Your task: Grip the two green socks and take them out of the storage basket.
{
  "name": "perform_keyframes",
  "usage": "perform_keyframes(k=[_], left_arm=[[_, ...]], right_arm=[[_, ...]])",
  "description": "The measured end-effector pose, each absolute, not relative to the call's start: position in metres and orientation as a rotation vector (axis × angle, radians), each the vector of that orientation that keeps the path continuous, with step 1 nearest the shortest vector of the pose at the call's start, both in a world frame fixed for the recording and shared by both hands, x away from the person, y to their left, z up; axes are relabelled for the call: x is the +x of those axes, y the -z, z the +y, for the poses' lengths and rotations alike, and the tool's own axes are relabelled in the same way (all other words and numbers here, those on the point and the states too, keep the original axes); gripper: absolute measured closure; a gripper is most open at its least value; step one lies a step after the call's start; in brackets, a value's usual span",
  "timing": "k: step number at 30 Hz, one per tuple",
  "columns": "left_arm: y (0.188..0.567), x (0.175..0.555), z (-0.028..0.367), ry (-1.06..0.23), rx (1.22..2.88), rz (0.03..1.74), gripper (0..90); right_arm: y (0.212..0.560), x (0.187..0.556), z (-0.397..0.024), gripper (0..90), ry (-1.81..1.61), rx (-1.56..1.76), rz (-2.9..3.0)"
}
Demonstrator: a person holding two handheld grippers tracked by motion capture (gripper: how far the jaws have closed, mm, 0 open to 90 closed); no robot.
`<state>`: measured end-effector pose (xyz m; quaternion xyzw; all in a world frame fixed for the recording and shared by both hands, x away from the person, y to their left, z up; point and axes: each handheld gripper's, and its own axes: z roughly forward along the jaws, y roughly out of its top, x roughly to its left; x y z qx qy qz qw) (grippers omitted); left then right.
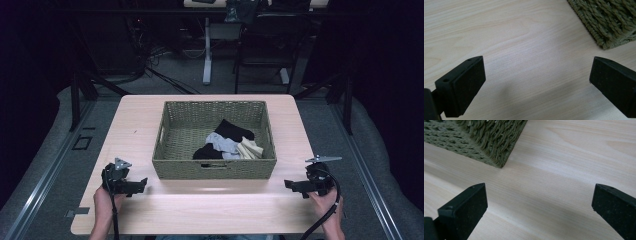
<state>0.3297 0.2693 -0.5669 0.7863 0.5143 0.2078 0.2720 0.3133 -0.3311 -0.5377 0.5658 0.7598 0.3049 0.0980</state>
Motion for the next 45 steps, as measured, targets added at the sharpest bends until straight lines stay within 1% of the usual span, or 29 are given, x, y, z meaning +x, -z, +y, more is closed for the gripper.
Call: perform_keyframes(k=[4,12,19,20,23,25,28,31,38,45], left_arm=[[0.567,0.330,0.270,-0.549,2.095,1.392,0.9],[0.569,0.333,0.268,-0.544,2.101,1.398,0.7],[0.568,0.332,0.268,-0.530,2.092,1.379,0.6],[0.568,0.332,0.268,-0.525,2.095,1.374,0.6],[0.568,0.333,0.266,-0.533,2.113,1.352,0.5],[0.568,0.332,0.268,-0.529,2.106,1.355,0.4],[0.567,0.332,0.270,-0.513,2.080,1.360,0.5],[0.565,0.332,0.267,-0.520,2.088,1.346,0.5],[0.566,0.333,0.261,-0.513,2.129,1.341,0.3],[0.569,0.330,0.268,-0.507,2.114,1.367,0.3]], right_arm=[[0.537,0.312,-0.331,0.0,-0.905,1.673,2.251],[0.537,0.312,-0.336,0.0,-0.935,1.680,2.238],[0.536,0.316,-0.336,0.0,-0.883,1.642,2.260],[0.535,0.316,-0.337,0.2,-0.873,1.632,2.256],[0.534,0.316,-0.338,4.7,-0.875,1.606,2.251],[0.533,0.318,-0.340,4.0,-0.901,1.603,2.271],[0.532,0.321,-0.339,0.0,-0.890,1.608,2.282],[0.529,0.321,-0.337,0.0,-0.871,1.609,2.289],[0.505,0.321,-0.338,0.0,-0.880,1.595,2.267],[0.458,0.330,-0.331,0.0,-0.933,1.532,2.255]])
